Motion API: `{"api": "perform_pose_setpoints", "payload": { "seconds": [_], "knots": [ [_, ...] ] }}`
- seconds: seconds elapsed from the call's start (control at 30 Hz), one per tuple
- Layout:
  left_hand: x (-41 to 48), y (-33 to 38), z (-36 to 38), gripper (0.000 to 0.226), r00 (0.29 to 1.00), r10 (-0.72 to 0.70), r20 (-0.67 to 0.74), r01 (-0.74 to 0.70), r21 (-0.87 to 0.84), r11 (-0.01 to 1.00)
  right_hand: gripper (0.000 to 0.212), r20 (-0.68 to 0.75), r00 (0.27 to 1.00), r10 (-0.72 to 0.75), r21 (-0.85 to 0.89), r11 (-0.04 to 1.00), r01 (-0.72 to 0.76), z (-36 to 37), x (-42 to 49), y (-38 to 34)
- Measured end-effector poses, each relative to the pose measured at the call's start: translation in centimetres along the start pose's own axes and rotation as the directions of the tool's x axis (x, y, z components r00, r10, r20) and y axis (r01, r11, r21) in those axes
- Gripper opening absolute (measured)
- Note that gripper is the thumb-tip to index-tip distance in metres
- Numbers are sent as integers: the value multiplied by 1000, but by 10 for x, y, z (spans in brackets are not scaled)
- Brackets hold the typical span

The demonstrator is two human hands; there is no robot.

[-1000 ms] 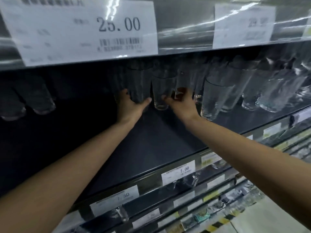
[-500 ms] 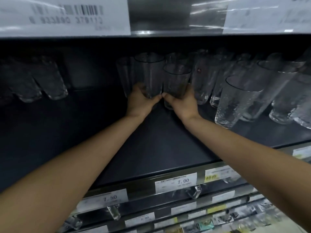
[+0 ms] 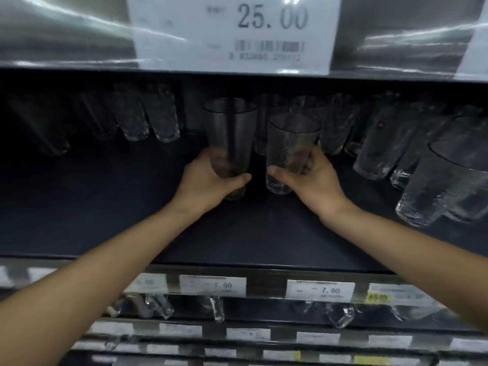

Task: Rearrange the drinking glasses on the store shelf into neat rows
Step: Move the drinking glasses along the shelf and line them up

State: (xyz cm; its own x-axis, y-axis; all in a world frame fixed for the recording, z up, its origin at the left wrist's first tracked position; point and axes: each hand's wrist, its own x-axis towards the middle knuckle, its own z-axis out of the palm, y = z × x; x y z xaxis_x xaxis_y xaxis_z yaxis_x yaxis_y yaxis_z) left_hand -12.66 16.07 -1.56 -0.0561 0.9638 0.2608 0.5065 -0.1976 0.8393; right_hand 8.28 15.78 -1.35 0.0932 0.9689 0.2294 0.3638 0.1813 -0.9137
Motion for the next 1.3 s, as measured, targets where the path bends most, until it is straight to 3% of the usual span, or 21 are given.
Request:
{"api": "perform_pose_setpoints", "payload": {
  "seconds": [0.37,0.5,0.6,0.73,0.87,0.93,1.07,1.3],
  "knots": [
    [-56,-62,-191,52,947,-111,-302,147,97,984,60,298,948,-112,92,992,88,159,-27,-79],
    [-64,-93,-255,51,929,-147,-340,187,90,978,77,345,931,-121,95,991,93,226,-39,-101],
    [-58,-121,-296,54,924,-167,-344,210,89,974,74,364,926,-104,90,993,76,269,-45,-115],
    [-43,-157,-336,64,924,-194,-328,230,74,970,70,355,931,-84,77,995,61,314,-47,-129],
    [-25,-181,-357,47,923,-226,-312,248,30,968,58,313,947,-73,63,996,56,348,-43,-136],
    [-14,-195,-363,54,924,-236,-301,249,8,968,53,275,959,-69,54,997,56,364,-41,-136],
    [2,-211,-370,59,912,-259,-319,259,-44,965,63,184,981,-53,33,998,47,384,-34,-137],
    [33,-218,-373,51,894,-296,-335,250,-173,953,59,75,997,-3,10,1000,3,401,-19,-141]
  ]
}}
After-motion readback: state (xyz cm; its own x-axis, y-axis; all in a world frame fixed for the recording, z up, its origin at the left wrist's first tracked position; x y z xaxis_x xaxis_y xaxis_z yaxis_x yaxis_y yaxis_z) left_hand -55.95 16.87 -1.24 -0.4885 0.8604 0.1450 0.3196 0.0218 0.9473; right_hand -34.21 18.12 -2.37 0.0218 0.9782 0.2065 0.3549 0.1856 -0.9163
